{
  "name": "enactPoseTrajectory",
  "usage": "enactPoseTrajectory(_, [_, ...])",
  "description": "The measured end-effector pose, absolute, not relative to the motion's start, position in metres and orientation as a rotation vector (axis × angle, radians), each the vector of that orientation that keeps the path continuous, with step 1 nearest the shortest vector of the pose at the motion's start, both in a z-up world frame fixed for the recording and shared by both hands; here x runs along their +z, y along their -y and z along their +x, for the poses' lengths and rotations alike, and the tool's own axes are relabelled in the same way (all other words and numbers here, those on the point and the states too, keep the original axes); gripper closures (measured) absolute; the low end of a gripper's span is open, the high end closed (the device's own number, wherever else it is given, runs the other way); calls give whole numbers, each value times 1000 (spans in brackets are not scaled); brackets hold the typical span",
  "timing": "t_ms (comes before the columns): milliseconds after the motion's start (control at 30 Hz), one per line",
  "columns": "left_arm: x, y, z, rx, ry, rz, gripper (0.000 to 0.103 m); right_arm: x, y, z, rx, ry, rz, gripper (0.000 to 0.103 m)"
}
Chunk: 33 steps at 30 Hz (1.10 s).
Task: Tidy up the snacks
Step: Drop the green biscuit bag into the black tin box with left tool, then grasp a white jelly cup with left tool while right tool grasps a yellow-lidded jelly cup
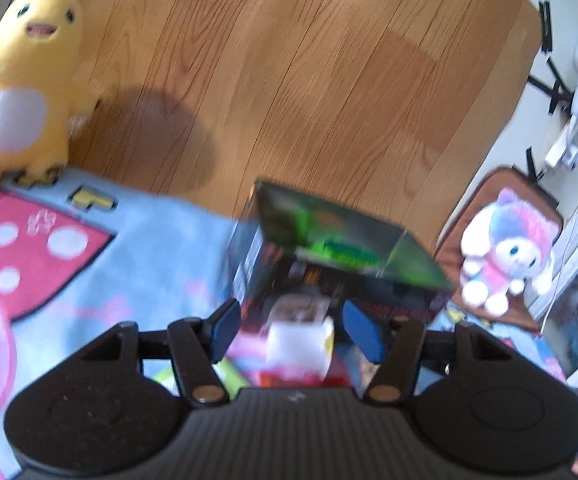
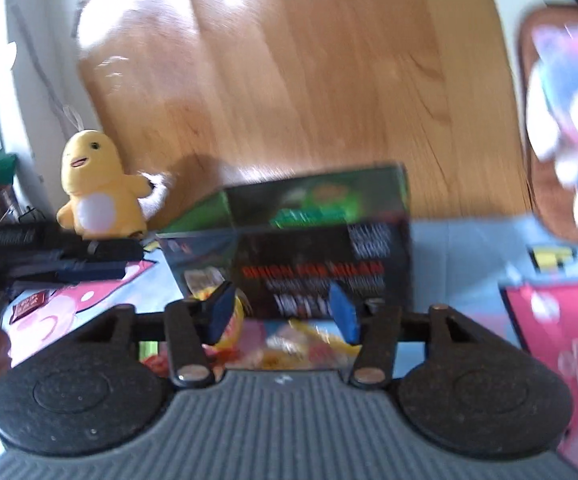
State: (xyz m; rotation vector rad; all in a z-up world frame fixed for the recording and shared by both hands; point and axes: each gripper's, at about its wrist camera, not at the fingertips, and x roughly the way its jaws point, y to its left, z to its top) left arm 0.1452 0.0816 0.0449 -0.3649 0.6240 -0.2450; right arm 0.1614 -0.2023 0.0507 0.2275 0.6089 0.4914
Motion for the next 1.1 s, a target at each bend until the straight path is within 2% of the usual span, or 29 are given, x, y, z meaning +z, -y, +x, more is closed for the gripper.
enactPoseTrajectory(133, [30,-94,145,-218,-673,-424,44,55,171,161,586,-660,152,49])
enactPoseTrajectory(200, [26,-105,143,-217,-685,-473,44,56,148,166,601,-678,95,43])
enactPoseTrajectory(333, [25,-119,137,-203,-680,-496,44,50,111,192,607,-751,38,39])
enactPoseTrajectory(433, [23,-123,134,-199,-691,-496,44,38,102,210,599,-855,66,41])
enactPoseTrajectory(467, [22,-123,132,-196,-693,-495,44,39,102,209,608,-845,69,44])
enactPoseTrajectory(667, [20,-122,121,-238,-709,-523,44,58,117,157,658,-736,7,44])
enactPoseTrajectory(800, [24,-110,99,-336,-697,-526,38,69,141,104,674,-637,-26,44])
enactPoseTrajectory(1100, [14,-66,40,-555,-747,-415,38,48,173,26,634,-630,-63,43])
